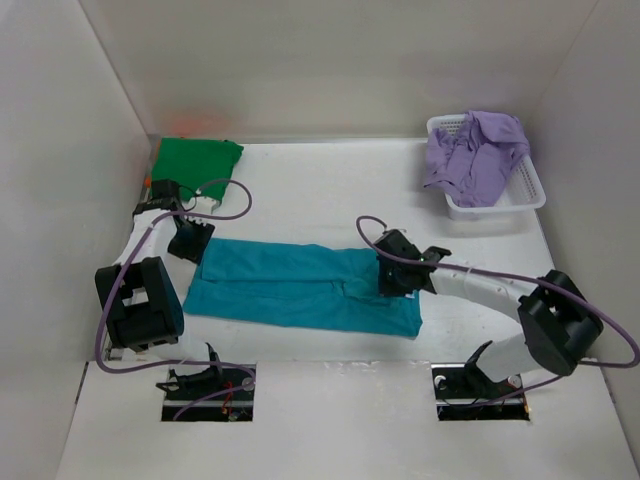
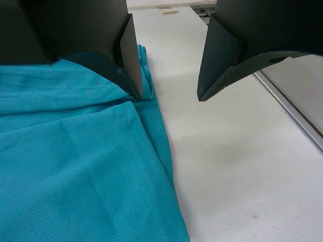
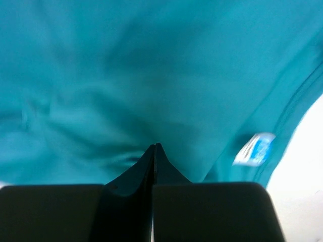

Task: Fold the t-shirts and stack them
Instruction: Fold the other side of the tshirt into a rectangle

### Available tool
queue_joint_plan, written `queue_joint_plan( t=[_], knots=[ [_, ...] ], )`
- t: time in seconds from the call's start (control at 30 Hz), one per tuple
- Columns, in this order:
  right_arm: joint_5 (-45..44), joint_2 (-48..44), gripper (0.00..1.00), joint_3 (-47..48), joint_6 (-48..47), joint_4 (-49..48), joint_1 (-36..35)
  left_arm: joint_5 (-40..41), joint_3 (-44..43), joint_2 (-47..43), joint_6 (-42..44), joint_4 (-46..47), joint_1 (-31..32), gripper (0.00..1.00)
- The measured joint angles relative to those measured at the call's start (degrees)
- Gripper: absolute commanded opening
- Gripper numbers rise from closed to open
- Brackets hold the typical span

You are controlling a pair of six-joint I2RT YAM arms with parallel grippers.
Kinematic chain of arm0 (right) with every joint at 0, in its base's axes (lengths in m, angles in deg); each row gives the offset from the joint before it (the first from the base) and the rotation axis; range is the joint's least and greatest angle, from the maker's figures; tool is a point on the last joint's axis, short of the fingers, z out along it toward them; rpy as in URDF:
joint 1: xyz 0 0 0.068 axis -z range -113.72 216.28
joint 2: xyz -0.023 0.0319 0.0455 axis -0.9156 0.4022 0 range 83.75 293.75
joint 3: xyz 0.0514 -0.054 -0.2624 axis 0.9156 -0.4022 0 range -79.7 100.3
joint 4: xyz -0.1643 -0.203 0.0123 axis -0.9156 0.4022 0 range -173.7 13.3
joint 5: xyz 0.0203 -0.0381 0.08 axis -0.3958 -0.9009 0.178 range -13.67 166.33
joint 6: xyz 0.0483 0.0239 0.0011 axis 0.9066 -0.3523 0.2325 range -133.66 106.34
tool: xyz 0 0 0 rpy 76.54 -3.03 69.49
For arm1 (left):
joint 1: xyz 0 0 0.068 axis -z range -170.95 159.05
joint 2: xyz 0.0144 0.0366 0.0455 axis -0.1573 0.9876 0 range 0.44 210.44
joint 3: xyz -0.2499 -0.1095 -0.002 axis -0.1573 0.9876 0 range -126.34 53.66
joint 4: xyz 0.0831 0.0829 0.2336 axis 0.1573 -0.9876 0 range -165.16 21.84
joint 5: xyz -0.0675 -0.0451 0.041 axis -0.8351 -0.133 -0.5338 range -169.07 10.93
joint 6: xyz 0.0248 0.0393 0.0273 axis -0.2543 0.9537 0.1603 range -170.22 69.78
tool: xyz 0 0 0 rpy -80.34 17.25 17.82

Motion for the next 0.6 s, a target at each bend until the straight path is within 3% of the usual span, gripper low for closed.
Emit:
queue_joint_plan(
  t=[0.13,0.43,0.6],
  knots=[
    [4.4,-4.3,0.00,-4.3,3.1,2.6,-4.4,0.0,0.0,0.5,-0.2,0.1,-0.3,0.46],
    [7.3,-12.3,0.02,-4.6,5.1,5.8,-6.1,0.9,-0.2,0.8,-0.1,0.1,-0.3,0.48],
    [4.4,-13.4,0.31,-4.2,5.0,5.7,2.2,1.1,-3.5,3.4,-0.2,0.8,-0.1,0.54]
  ],
)
